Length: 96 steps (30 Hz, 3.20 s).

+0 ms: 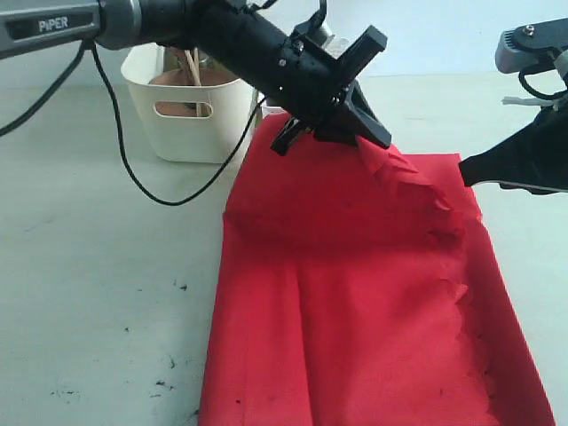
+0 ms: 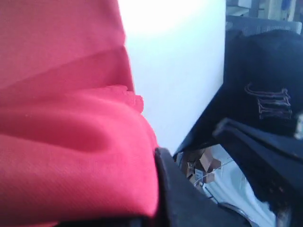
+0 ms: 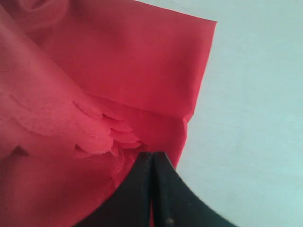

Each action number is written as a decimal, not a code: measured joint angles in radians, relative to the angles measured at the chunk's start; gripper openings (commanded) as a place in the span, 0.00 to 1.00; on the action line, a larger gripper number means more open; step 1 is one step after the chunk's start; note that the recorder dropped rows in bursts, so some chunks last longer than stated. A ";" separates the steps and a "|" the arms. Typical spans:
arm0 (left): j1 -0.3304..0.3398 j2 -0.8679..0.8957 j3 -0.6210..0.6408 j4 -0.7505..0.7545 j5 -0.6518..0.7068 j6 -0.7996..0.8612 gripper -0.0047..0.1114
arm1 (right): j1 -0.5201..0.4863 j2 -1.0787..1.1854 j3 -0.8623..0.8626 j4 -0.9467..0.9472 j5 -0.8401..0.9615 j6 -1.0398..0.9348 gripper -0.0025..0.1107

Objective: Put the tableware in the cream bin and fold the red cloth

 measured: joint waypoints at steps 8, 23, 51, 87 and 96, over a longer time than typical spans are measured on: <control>0.000 0.118 -0.041 -0.097 -0.167 0.074 0.66 | 0.000 0.000 0.000 0.002 -0.004 0.000 0.02; 0.022 -0.049 -0.009 0.616 0.012 0.062 0.10 | 0.000 0.266 0.000 0.282 -0.025 -0.225 0.02; 0.096 -0.590 0.609 0.793 -0.182 0.051 0.04 | 0.000 0.404 -0.001 0.537 -0.128 -0.427 0.02; 0.183 -1.819 1.237 0.886 -0.366 0.032 0.04 | 0.000 0.404 -0.001 0.713 -0.115 -0.645 0.02; 0.183 -1.992 1.377 1.087 -0.392 -0.162 0.04 | 0.054 0.404 -0.001 0.904 -0.071 -0.940 0.02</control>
